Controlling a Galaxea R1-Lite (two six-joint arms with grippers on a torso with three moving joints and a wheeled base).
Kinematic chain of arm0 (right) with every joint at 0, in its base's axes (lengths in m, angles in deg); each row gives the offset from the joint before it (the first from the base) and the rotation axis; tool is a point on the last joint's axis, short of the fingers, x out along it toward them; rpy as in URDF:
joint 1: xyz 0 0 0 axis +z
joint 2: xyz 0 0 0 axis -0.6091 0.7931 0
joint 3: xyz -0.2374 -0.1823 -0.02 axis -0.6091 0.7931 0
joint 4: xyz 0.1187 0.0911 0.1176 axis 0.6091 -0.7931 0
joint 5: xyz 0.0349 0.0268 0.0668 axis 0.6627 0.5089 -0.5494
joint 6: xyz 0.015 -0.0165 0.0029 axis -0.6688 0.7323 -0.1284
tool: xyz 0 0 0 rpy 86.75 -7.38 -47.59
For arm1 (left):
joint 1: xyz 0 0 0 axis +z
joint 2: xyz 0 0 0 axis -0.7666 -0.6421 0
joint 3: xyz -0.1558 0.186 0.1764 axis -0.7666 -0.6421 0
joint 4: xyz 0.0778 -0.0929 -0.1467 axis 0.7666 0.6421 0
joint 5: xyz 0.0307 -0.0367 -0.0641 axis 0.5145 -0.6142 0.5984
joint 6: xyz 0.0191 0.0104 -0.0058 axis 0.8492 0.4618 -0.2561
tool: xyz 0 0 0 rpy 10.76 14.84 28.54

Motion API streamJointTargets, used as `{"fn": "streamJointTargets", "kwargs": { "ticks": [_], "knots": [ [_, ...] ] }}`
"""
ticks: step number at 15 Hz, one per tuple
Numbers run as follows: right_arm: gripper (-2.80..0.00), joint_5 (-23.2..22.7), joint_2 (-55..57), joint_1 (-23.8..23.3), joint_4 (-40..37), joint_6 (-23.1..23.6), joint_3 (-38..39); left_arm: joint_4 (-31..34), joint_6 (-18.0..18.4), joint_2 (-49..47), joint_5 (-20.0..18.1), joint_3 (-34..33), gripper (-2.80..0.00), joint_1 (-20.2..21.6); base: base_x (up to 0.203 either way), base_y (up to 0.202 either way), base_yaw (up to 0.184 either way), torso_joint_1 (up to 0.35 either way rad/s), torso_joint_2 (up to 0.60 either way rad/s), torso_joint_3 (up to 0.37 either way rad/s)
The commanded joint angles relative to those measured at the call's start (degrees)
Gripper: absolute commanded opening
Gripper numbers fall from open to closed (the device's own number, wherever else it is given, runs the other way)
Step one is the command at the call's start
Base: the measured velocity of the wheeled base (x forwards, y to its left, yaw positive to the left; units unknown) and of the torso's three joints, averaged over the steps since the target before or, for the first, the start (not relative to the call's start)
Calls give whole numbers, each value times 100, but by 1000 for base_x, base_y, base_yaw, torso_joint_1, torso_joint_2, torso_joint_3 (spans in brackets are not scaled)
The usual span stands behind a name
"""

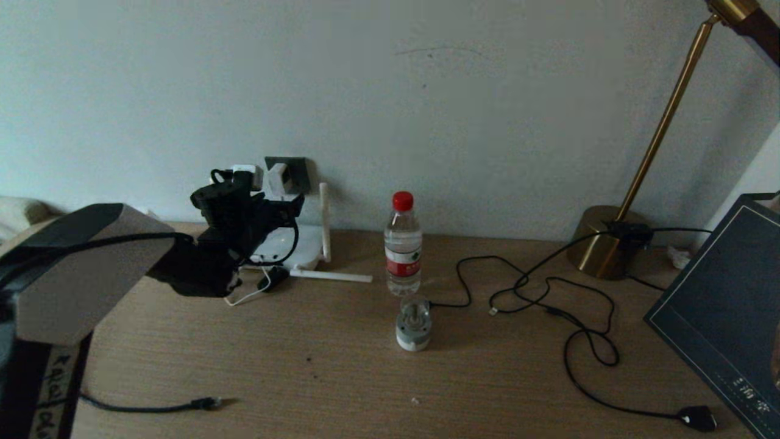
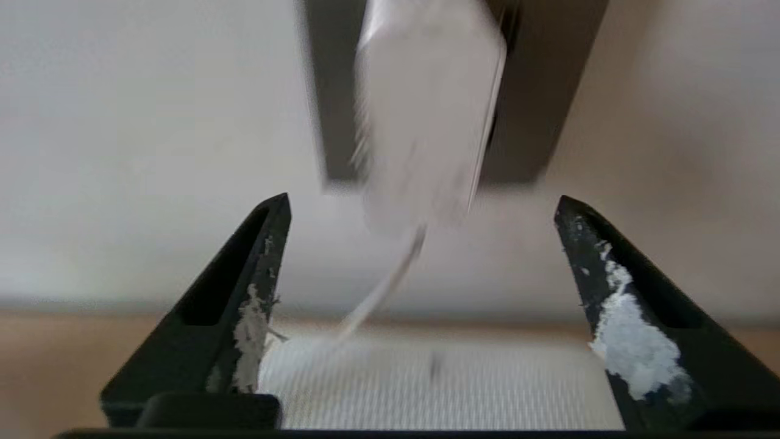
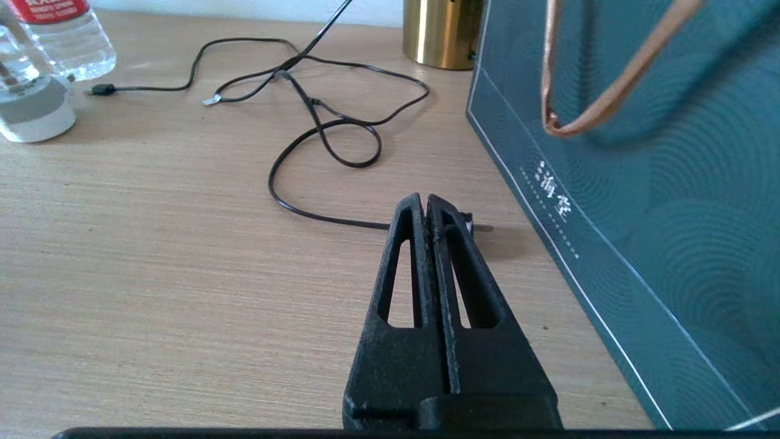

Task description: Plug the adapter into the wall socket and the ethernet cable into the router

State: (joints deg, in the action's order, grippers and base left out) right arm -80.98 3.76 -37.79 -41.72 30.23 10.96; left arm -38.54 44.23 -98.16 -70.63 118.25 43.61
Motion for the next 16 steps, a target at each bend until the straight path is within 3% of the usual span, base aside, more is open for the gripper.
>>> {"fn": "streamJointTargets", "kwargs": {
  "ticks": [1,6,7,8,9,11,12,14,16],
  "knots": [
    [-280,0,7,0,2,-2,0,-81,12,544,0,-666,0,-16,0,0,0,0,0,0],
    [-280,0,7,0,2,-2,0,-474,221,2006,-146,-2819,0,60,0,0,0,0,0,0],
    [-280,0,7,0,2,-2,0,-460,423,2376,-403,-3161,0,141,0,0,0,0,0,0],
    [-280,0,7,0,2,-2,0,-349,788,2765,-905,-3444,0,316,0,0,0,0,0,0],
    [-280,0,7,0,2,-2,0,-5,1355,3135,-1657,-3598,0,657,0,0,0,0,0,0],
    [-280,0,7,0,2,-2,0,1555,2597,3587,-3032,-3503,0,1370,0,0,0,0,0,0],
    [-280,0,7,0,2,-2,0,2541,3072,3771,-3493,-3353,0,1559,0,0,0,0,0,0],
    [-280,0,7,0,2,-2,0,4635,3952,4129,-3920,-3050,0,1709,0,0,0,0,0,0],
    [-280,0,7,0,2,-2,0,6914,5367,4347,-4114,-2667,0,1776,0,0,0,0,0,0]
  ]
}}
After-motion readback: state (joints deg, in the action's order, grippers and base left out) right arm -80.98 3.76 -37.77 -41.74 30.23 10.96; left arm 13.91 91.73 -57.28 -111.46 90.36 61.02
